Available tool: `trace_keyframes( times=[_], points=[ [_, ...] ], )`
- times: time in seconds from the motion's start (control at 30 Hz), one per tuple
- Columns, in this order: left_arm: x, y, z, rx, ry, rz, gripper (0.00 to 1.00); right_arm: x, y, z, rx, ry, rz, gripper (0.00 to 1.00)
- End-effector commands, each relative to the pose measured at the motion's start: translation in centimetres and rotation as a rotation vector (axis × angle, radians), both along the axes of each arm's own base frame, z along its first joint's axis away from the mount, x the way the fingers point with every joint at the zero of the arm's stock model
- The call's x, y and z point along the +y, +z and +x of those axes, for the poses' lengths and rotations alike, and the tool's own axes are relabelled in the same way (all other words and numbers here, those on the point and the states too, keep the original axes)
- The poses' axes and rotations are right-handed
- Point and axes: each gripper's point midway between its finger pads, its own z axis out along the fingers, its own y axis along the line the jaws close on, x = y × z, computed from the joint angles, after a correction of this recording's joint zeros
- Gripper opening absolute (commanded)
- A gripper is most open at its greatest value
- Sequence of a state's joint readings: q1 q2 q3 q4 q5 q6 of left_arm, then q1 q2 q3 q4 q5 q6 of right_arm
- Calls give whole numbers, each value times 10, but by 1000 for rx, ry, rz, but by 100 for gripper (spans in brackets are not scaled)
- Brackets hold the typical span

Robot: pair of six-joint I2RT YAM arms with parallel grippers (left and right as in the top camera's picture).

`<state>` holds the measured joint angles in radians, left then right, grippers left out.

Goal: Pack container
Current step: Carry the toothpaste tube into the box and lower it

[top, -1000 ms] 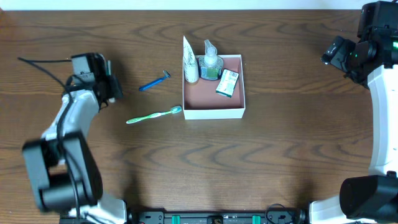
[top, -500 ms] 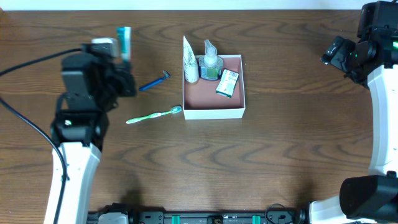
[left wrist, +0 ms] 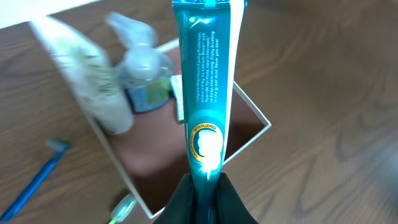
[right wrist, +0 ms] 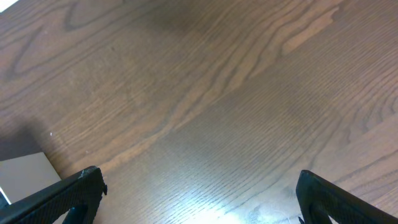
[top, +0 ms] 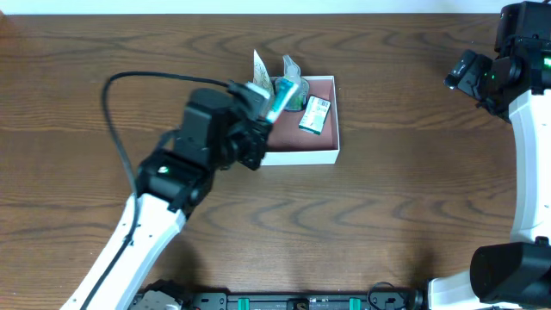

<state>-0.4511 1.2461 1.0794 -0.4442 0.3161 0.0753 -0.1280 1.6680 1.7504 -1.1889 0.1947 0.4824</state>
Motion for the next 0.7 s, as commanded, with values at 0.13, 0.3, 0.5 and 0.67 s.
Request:
trace_keyframes(
  times=[0.13, 0.3, 0.5, 0.67],
  points=[
    [-27, -27, 8, -53, -171, 107, 7, -2, 0, 0, -2, -14, 1, 99],
    [-43, -37, 16, -142, -282, 176, 6, -2, 0, 0, -2, -14, 1, 99],
    [-44, -57, 26, -299, -460, 385, 6, -2, 0, 0, -2, -14, 1, 99],
    [-44, -74, 27, -367, -599, 506, 6, -2, 0, 0, -2, -15, 1, 99]
  ],
)
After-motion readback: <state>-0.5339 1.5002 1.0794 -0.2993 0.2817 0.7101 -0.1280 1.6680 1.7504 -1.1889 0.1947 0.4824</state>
